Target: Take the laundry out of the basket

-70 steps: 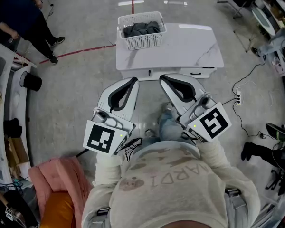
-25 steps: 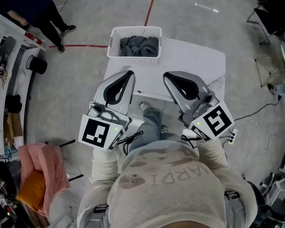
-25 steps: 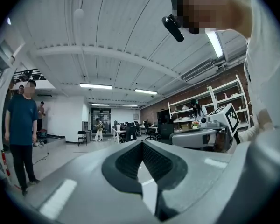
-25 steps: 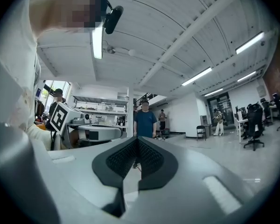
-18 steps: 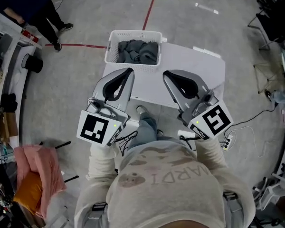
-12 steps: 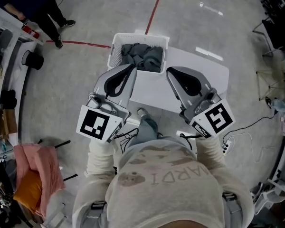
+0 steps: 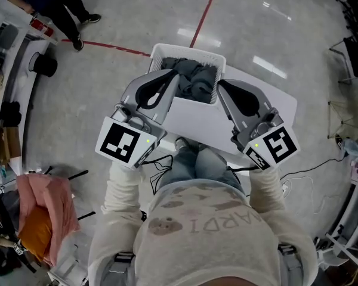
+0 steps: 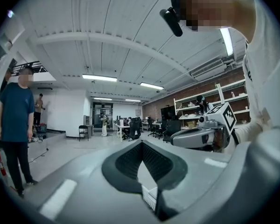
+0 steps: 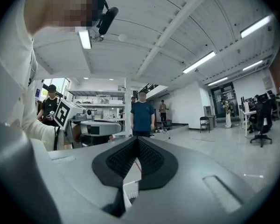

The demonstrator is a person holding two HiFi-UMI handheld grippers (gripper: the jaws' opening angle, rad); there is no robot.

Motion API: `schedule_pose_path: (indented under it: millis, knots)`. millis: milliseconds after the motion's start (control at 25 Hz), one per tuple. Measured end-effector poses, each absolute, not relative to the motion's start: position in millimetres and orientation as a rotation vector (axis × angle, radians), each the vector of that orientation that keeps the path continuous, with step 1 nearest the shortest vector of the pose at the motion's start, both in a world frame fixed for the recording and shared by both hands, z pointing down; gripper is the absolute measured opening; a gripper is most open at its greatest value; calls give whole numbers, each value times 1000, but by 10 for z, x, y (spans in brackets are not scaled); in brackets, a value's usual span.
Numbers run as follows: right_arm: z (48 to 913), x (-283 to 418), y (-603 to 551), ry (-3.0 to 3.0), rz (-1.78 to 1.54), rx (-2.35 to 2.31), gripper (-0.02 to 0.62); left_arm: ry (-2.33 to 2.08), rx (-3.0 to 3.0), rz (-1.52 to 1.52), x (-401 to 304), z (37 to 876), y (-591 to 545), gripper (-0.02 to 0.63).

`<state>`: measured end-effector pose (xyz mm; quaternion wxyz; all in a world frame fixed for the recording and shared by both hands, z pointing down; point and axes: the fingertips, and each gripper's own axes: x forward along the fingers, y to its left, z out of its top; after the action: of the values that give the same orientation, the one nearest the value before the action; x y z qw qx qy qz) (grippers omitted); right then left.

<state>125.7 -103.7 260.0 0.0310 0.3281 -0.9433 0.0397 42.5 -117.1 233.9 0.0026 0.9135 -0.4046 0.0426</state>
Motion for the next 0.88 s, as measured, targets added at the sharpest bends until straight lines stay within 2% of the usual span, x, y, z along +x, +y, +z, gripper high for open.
schedule_pose_path:
  millis: [280,880]
  knots:
    - [3049,1194,-1551,-2835,187,878,28,-1349,2780,128,337,2518,-1548,0]
    - [4794,575,-2492,-2497,349,519,29,-1416,2676,162,-79,3031,-2351,0]
